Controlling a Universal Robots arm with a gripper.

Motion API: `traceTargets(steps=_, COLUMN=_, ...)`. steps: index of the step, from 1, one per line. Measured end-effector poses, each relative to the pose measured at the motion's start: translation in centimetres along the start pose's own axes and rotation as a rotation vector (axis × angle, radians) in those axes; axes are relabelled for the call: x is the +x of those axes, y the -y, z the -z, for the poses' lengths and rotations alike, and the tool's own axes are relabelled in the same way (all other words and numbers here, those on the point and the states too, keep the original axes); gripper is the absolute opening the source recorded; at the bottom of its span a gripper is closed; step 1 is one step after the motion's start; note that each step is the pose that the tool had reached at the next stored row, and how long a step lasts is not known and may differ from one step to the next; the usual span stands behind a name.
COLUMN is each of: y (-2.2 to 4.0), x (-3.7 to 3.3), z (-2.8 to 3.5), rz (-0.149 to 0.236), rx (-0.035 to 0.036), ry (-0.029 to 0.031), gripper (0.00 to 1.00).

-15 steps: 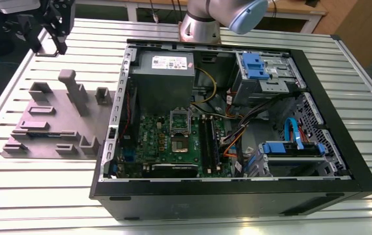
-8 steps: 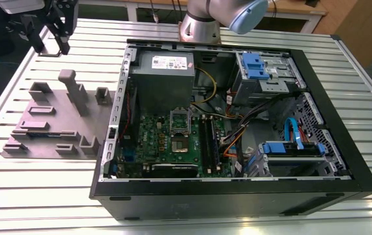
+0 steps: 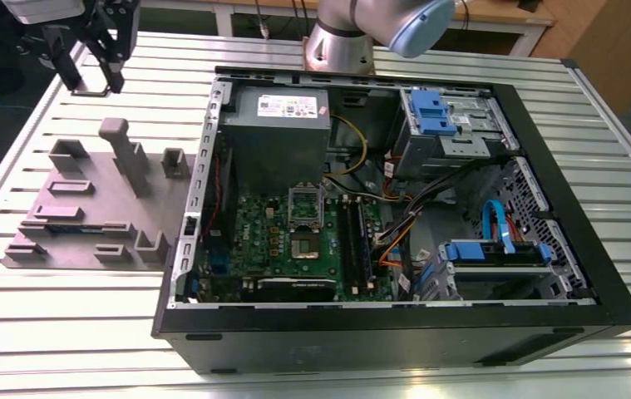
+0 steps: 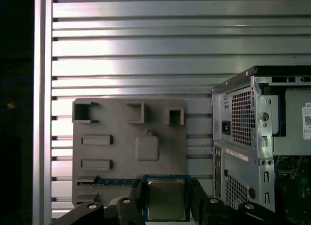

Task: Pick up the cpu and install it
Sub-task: 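Pick up the cpu and move it towards the insertion slot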

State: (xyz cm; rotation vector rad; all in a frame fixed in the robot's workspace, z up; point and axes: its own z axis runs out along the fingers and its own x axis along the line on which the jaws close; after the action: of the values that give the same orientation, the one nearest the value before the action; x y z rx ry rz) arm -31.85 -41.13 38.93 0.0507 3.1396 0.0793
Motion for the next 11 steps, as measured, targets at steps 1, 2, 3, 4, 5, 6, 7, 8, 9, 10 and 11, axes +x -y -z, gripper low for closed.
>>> traceTargets(steps=1, y=0.00, x=-0.10, z=0.00, rz=0.000, rx=-0.0001, ry=0.0001, gripper=0.47)
traceTargets(steps=2, y=-0.01, x=-0.21, z=0.00, rz=0.000, rx=0.0000, ry=0.0000, gripper=0.47)
traceTargets(steps=3, y=-0.01, x=-0.31, z=0.00, rz=0.000, rx=-0.0001, ry=0.0001, gripper=0.47)
traceTargets(steps=4, y=-0.01, x=-0.41, z=-0.01, rz=0.000, rx=-0.0001, ry=0.0001, gripper=0.47)
traceTargets(steps=5, y=-0.01, x=-0.51, z=0.00, rz=0.000, rx=-0.0001, ry=0.0001, gripper=0.47)
traceTargets(steps=6, y=-0.02, x=-0.61, z=0.00, rz=0.000, rx=0.0000, ry=0.0000, gripper=0.47)
traceTargets(steps=7, y=-0.02, x=-0.73, z=0.00, rz=0.000, rx=-0.0001, ry=0.0001, gripper=0.47)
traceTargets(steps=8, y=-0.03, x=-0.83, z=0.00, rz=0.000, rx=0.0000, ry=0.0000, gripper=0.47)
traceTargets(steps=9, y=-0.03, x=-0.92, z=0.00, rz=0.000, rx=0.0000, ry=0.0000, gripper=0.47)
traceTargets(steps=10, y=-0.03, x=-1.00, z=0.00, rz=0.000, rx=0.0000, ry=0.0000, gripper=0.47)
traceTargets(steps=11, y=-0.03, x=-1.08, z=0.00, rz=0.000, rx=0.0000, ry=0.0000, gripper=0.47)
